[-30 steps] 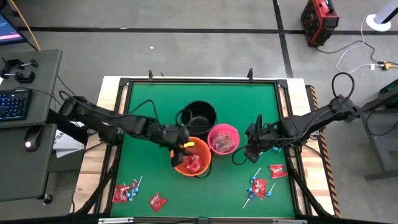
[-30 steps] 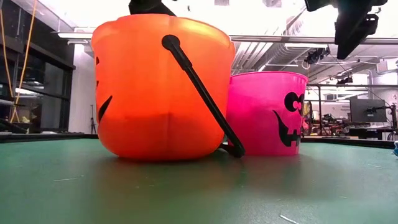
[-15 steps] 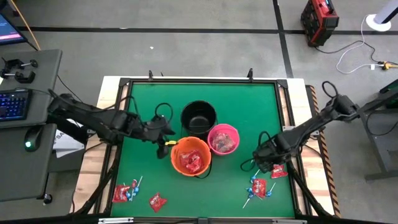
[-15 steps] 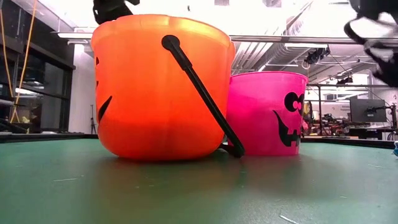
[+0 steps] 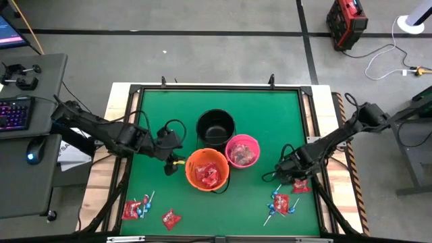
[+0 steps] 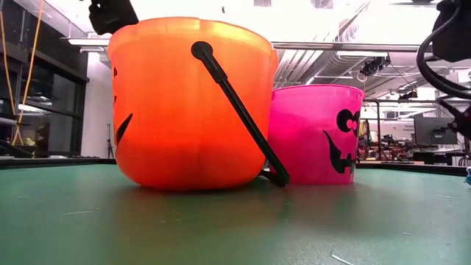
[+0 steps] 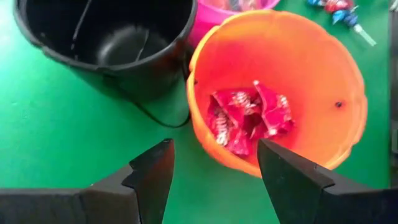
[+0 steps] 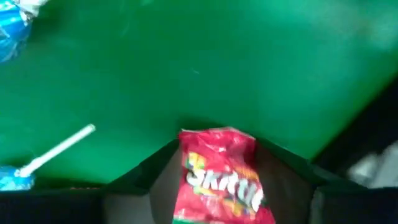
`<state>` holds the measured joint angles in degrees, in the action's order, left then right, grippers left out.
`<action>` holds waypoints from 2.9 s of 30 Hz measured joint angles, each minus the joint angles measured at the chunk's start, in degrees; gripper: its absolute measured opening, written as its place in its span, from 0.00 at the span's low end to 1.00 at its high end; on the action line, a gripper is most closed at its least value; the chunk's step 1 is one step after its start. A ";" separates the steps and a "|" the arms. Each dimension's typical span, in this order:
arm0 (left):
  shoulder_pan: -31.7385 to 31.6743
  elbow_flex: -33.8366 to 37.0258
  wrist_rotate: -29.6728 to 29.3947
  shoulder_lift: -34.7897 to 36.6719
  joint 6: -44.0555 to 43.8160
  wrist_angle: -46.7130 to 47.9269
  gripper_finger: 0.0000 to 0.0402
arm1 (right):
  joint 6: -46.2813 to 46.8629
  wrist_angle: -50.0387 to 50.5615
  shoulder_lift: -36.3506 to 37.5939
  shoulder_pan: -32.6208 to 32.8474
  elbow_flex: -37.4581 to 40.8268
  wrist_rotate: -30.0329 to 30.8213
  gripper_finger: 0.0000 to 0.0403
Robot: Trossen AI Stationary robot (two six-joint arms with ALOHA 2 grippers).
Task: Sort candy by brand, put in halloween buckets
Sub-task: Put the red candy into the orange bucket
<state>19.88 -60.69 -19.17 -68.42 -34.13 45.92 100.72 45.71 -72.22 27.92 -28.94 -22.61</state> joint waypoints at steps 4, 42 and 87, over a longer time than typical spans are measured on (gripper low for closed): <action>1.75 0.00 -2.08 -0.02 -2.42 0.96 0.55 | 0.85 -3.33 -0.16 -0.02 1.21 -0.13 0.38; 11.98 0.00 -21.49 10.08 -19.30 -3.10 0.55 | -52.90 -44.69 -21.16 -11.01 -40.47 32.75 0.01; 26.45 -0.04 22.78 -28.09 -31.25 -16.99 0.55 | -70.89 23.86 -26.70 -10.72 -56.38 30.92 0.59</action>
<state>46.33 -60.73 3.61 -96.51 -65.38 28.93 29.83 69.57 -98.91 17.20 -85.32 8.31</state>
